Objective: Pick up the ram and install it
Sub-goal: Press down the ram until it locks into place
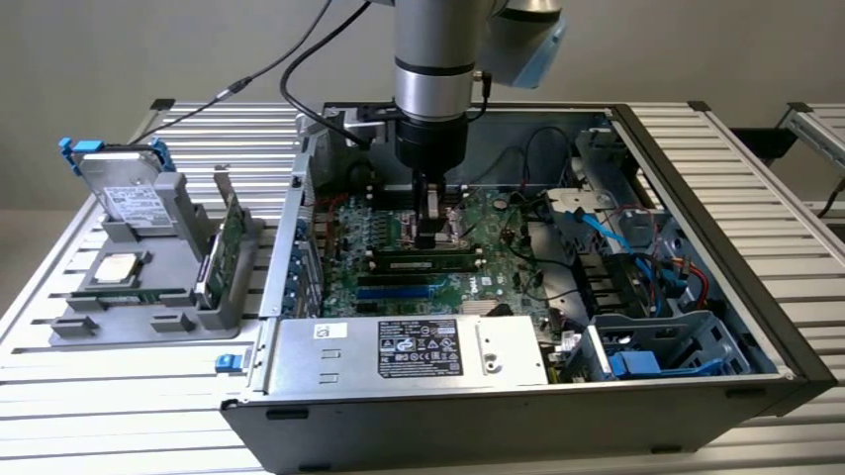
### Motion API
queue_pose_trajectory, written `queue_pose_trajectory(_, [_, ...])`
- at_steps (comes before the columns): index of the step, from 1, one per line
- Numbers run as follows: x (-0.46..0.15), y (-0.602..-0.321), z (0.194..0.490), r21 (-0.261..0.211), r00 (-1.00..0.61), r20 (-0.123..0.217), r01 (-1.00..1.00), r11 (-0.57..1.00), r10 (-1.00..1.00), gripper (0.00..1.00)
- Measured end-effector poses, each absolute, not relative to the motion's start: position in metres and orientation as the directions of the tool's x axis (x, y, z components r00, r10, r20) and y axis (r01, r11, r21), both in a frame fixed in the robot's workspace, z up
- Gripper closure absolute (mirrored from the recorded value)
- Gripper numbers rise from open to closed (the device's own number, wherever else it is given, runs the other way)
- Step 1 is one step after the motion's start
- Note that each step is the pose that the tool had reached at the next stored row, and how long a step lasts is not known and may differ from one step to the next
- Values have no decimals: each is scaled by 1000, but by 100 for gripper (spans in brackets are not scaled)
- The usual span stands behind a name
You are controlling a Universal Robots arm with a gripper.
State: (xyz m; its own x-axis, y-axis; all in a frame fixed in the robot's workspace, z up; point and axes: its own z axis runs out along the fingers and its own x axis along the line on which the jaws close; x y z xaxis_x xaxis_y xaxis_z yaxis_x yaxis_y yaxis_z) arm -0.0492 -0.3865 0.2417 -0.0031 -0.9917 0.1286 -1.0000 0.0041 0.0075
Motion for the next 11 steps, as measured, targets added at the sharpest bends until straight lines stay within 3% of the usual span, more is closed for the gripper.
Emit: queue_pose_trajectory(11, [-49,-387,241,8,-98,129,-995,100,-987,90])
